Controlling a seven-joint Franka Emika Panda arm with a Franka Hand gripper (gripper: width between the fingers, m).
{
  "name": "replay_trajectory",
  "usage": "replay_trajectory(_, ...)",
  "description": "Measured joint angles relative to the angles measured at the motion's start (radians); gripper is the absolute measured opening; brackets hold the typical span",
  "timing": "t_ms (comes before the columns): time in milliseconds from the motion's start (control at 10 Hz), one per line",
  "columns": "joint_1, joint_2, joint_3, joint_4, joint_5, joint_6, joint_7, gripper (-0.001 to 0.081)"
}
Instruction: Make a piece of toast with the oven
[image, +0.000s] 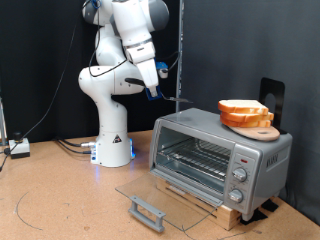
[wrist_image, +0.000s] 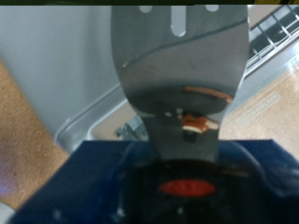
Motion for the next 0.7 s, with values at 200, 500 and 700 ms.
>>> replay_trajectory(200,0.009,0.038,0.064,0.003,0.07,0.067,0.039,0.0393)
replay_trajectory(500,0.019,0.112,0.14,0.021,0.119,0.096,0.063,0.0393)
replay_trajectory(700,0.026,0.135,0.169,0.022,0.151,0.112,0.063,0.0393)
